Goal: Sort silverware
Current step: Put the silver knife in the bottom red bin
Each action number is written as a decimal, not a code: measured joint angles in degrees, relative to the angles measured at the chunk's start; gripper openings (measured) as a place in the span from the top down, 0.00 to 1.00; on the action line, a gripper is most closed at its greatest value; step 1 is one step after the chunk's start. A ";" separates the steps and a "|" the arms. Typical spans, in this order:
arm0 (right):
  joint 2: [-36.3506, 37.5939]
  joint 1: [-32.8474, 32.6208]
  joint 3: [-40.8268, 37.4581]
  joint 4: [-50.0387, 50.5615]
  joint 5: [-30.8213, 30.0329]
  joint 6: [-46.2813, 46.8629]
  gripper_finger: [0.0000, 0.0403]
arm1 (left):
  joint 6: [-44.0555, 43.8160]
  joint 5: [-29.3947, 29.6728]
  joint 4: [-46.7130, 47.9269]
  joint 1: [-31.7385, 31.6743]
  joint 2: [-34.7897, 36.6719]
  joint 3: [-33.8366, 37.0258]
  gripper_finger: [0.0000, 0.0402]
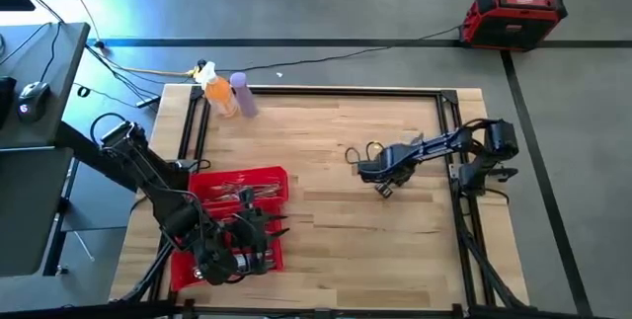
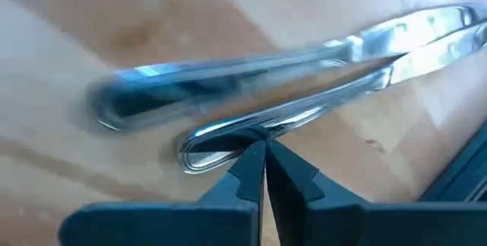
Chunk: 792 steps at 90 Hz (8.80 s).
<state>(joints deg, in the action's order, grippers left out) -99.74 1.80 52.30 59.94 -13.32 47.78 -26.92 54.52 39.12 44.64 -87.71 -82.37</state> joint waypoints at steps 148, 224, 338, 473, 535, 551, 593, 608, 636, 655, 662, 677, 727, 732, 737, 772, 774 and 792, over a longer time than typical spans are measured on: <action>-0.07 -18.12 7.56 -14.97 2.59 9.41 0.55 | 8.32 -15.80 -2.74 -10.88 -15.81 -0.02 0.75; 9.00 -21.62 -23.53 -71.43 -6.01 30.16 0.55 | 39.55 -28.80 -28.61 -28.84 -37.58 -0.03 0.99; 5.34 -23.50 -20.16 -77.53 -6.78 28.79 0.55 | 30.00 -34.92 -41.26 -33.35 -43.45 -0.17 1.00; 15.16 -39.07 -20.13 -53.96 -4.28 40.09 0.55 | 24.93 -41.12 -26.08 -32.04 -37.69 -0.21 1.00; 4.95 -34.04 -19.75 -69.88 -7.61 39.13 0.55 | 25.02 -45.25 -34.17 -30.30 -40.97 -0.35 1.00; -1.14 -32.73 -16.80 -73.97 -6.98 38.26 0.55 | 23.87 -46.71 -39.06 -31.05 -43.47 -0.39 1.00; -2.99 -32.72 -8.39 -63.55 -6.69 34.05 0.55 | 21.63 -47.50 -42.85 -31.55 -44.80 -0.24 1.00; -2.93 -33.22 -8.98 -61.67 -7.49 34.27 0.55 | 19.91 -49.92 -43.16 -31.60 -44.88 -0.28 1.00; -2.93 -33.27 -9.14 -61.94 -8.00 32.51 0.55 | 14.41 -54.98 -39.90 -30.99 -41.64 -0.19 1.00; -2.93 -33.24 -9.25 -61.89 -8.76 32.36 0.55 | 12.99 -58.07 -34.23 -30.12 -38.32 0.09 1.00; -2.93 -33.24 -9.29 -61.87 -8.82 32.38 0.55 | 13.09 -57.31 -34.15 -29.90 -38.22 0.04 1.00; -2.95 -33.24 -9.36 -62.11 -8.91 31.97 0.55 | 13.49 -54.50 -35.15 -30.01 -39.44 -0.07 1.00; -3.19 -33.24 -9.73 -68.92 -10.29 25.06 0.55 | 13.56 -52.27 -39.51 -30.92 -43.06 -0.24 1.00; -3.17 -33.24 -9.73 -68.97 -10.29 24.67 0.55 | 13.57 -52.26 -39.60 -30.93 -43.16 -0.26 1.00; -3.17 -33.37 -9.73 -69.08 -10.25 23.71 0.55 | 13.57 -52.26 -39.76 -30.94 -43.16 -0.26 1.00; -3.17 -34.62 -9.58 -70.36 -8.92 20.13 0.55 | 13.57 -52.30 -39.98 -30.97 -43.20 -0.24 1.00; -3.17 -34.71 -9.42 -70.35 -8.90 19.62 0.55 | 13.57 -52.30 -40.01 -30.97 -43.20 -0.24 1.00; -3.13 -35.05 -8.59 -71.06 -6.46 17.90 0.55 | 13.73 -53.18 -40.21 -30.93 -43.29 -0.20 1.00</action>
<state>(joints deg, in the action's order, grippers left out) -102.87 -33.24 43.70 -11.13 -19.78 65.68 -13.19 1.34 -1.08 13.72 -131.00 -82.56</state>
